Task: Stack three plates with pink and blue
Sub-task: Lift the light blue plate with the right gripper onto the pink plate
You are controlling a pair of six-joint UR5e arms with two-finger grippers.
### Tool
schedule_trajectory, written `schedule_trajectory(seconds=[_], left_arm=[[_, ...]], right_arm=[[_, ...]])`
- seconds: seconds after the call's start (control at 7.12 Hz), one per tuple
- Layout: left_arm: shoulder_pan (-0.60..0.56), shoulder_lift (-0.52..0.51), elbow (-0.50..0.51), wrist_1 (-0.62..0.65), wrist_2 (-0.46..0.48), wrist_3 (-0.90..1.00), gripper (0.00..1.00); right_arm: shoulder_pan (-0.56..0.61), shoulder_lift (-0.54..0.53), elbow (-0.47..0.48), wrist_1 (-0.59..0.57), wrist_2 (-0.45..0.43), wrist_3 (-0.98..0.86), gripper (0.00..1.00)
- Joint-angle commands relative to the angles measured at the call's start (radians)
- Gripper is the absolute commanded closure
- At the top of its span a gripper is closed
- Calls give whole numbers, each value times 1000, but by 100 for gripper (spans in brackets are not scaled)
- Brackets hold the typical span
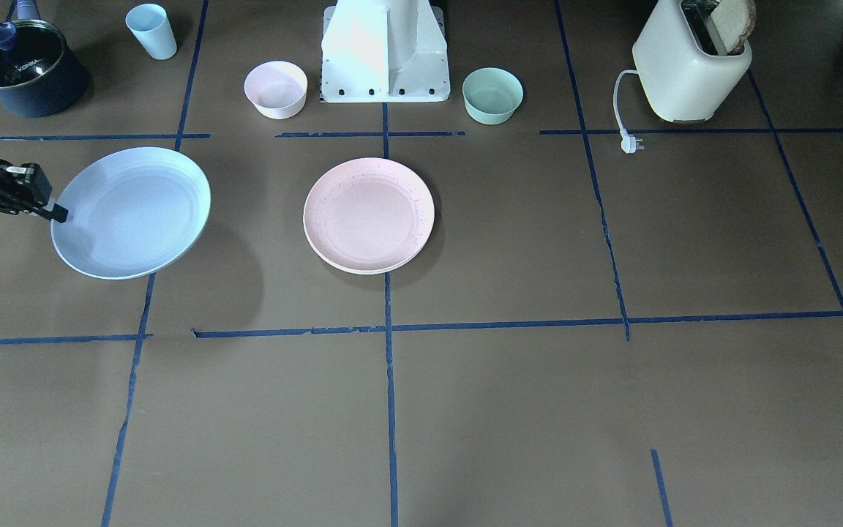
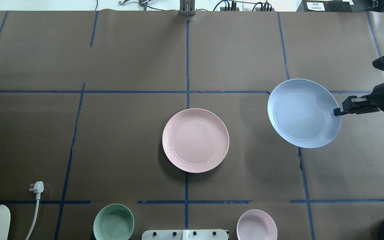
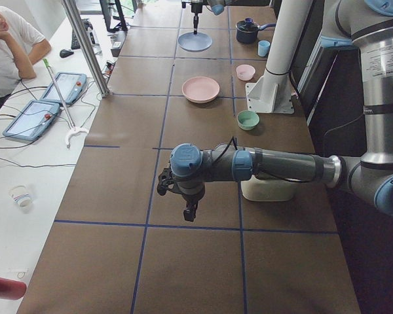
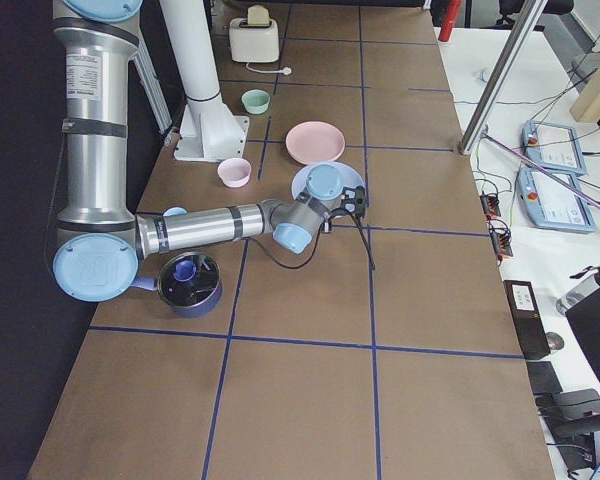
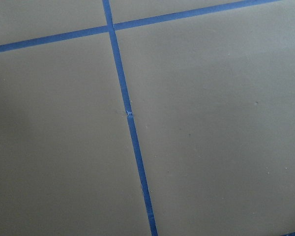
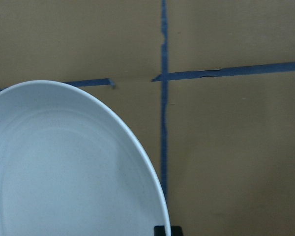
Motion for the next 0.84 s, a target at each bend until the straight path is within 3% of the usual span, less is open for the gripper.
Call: schedule_trajectory(seconds=[0.0,0.14,0.42,0.7], left_arm=[[0,-2,-2,0,0,-2,0],[0,-3,-1,-1,0,-5,0],[0,-2,2,-1,-25,-20,0],[0,-2,2,0,-25,-19,0]], right_arm=[[-160,90,45,-5,-143,209,100],[-228,149,48,-51,-216,278,100],[-459,257,67,-219,-494,316,100],[-544,355,59,-347,-549,336,100]])
